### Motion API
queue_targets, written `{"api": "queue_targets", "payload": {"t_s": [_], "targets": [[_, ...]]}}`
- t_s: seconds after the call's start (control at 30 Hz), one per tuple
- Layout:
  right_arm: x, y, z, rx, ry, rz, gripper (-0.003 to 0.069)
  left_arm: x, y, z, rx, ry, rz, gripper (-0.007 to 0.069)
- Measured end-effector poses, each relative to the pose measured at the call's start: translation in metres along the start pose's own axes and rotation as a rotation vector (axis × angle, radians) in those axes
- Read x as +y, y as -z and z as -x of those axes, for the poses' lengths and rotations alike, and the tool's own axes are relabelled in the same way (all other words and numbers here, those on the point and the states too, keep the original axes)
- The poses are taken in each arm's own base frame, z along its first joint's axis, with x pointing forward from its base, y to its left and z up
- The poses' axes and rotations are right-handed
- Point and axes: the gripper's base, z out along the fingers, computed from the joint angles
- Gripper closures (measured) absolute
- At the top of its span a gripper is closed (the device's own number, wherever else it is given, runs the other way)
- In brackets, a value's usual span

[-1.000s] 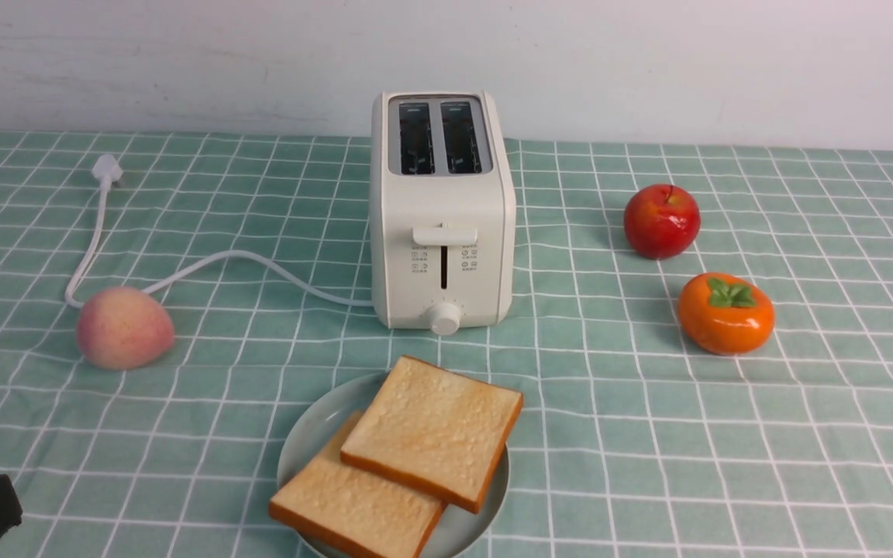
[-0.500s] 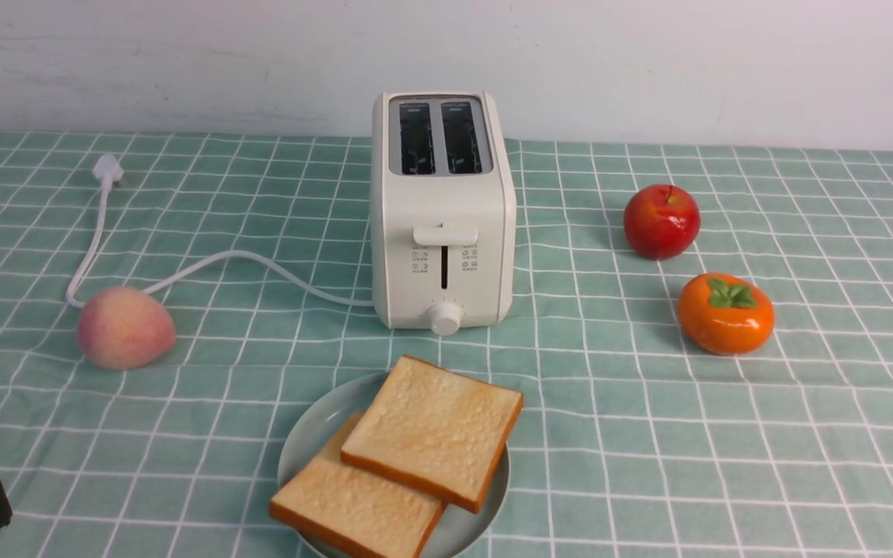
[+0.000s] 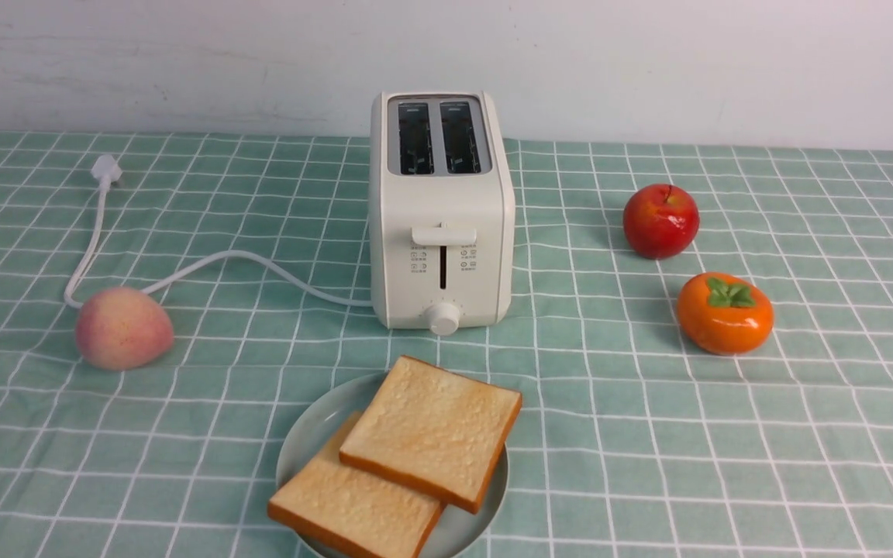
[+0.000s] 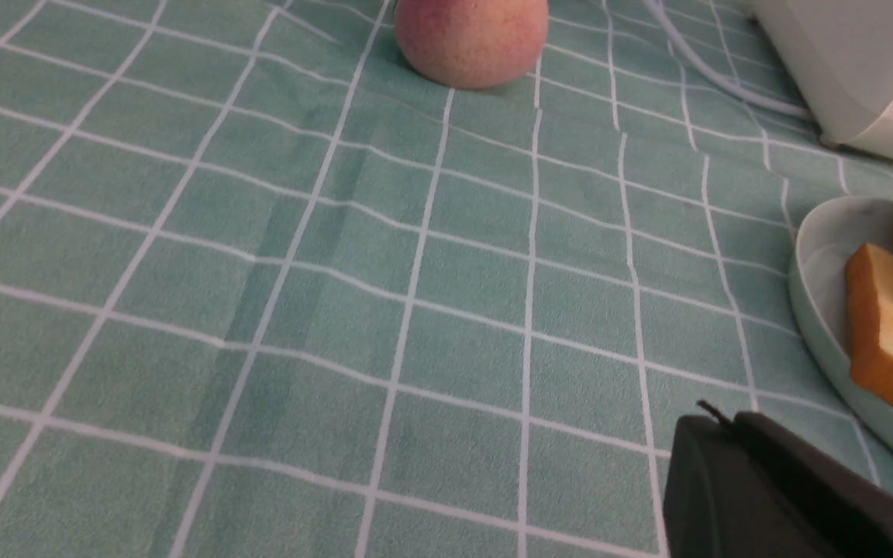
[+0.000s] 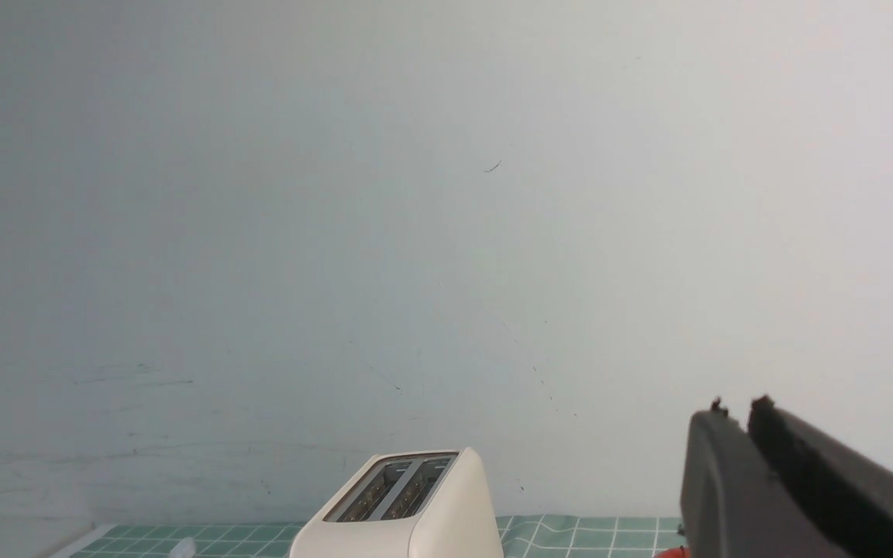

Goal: Take toasted bread from bread machine on blue coffee table place on plate.

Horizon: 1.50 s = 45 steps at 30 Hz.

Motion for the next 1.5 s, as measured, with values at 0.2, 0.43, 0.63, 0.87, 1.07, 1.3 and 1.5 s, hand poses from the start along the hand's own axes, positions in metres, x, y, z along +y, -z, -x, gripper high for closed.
{"api": "queue_targets", "payload": {"t_s": [0.2, 0.43, 0.63, 0.87, 1.07, 1.3, 1.5], "targets": [[0.0, 0.0, 0.0, 0.0, 0.0, 0.0, 0.0603, -0.001, 0.0, 0.001, -0.008, 0.007, -0.008, 0.0613], [0.0, 0.0, 0.0, 0.001, 0.0, 0.0, 0.0595, -0.001, 0.0, 0.001, -0.01, 0.008, -0.009, 0.0606], [0.0, 0.0, 0.0, 0.001, 0.0, 0.0, 0.0589, -0.001, 0.0, 0.001, -0.01, 0.008, -0.009, 0.0599], [0.0, 0.0, 0.0, 0.001, 0.002, -0.001, 0.0588, -0.001, 0.0, 0.001, -0.01, 0.008, -0.009, 0.0592], [-0.001, 0.0, -0.003, 0.012, 0.009, -0.008, 0.0585, -0.001, 0.0, 0.001, -0.011, 0.008, -0.01, 0.0589], [-0.015, -0.007, -0.076, 0.232, 0.002, -0.156, 0.058, -0.001, 0.0, 0.001, -0.013, 0.009, -0.009, 0.0587], [-0.038, 0.009, -0.157, 0.508, 0.02, -0.367, 0.0573, -0.001, 0.0, 0.001, -0.013, 0.009, -0.009, 0.0586]]}}
